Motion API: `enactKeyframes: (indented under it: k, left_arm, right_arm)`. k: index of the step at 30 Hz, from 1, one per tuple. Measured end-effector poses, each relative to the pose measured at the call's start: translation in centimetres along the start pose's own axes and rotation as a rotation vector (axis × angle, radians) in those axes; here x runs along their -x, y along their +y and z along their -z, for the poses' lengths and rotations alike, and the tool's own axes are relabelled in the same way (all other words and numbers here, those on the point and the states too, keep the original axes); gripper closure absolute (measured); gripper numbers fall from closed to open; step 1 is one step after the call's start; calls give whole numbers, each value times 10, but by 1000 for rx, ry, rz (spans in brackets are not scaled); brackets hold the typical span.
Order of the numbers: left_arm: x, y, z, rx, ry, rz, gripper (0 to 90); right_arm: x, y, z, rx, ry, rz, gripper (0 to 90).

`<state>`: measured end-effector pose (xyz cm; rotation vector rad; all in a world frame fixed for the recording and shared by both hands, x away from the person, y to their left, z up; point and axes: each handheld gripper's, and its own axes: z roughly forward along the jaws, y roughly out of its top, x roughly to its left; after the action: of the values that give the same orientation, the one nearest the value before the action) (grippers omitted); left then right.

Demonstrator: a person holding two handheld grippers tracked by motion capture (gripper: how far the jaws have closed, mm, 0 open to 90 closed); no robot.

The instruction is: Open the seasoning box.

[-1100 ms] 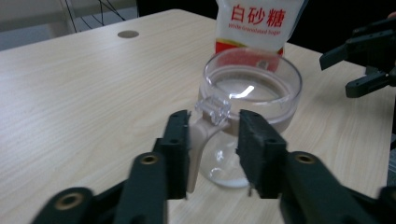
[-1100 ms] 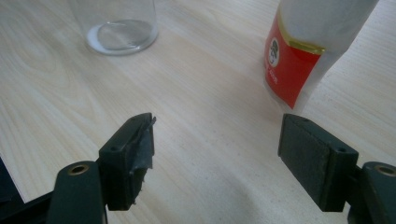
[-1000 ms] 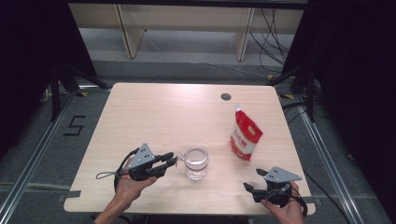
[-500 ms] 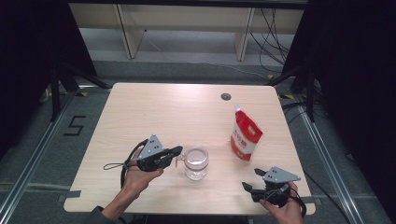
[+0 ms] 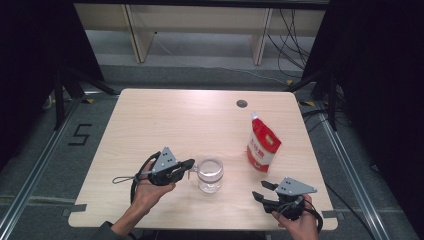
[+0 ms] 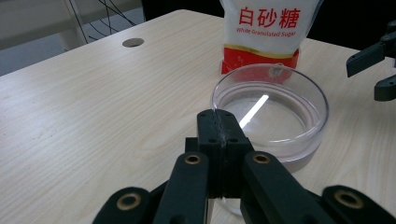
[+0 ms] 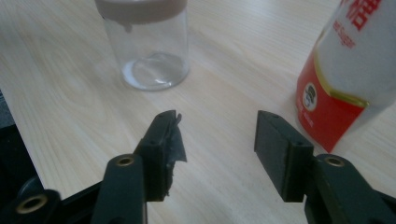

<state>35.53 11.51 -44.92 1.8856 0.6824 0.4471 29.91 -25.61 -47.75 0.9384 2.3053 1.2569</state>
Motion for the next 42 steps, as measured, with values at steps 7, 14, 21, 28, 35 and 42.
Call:
enactKeyframes:
  k: [7,14,21,28,35,42]
  left_arm:
    - [0,-2,0,-10,17,-4,894]
    - [0,-3,1,-14,16,-11,894]
    - [-1,-3,0,-8,12,-5,894]
    - [-1,-4,0,-5,9,-6,894]
    - [-2,-4,0,-2,6,-3,894]
    - [-2,-5,2,16,-7,40,860]
  right_arm:
    - [-10,14,-8,27,21,9,625]
    - [-23,35,-28,69,70,85,747]
    - [-33,51,-40,100,63,122,833]
    - [-36,63,-57,108,71,164,900]
    - [-38,72,-60,126,82,210,900]
    - [-39,77,-62,124,92,213,900]
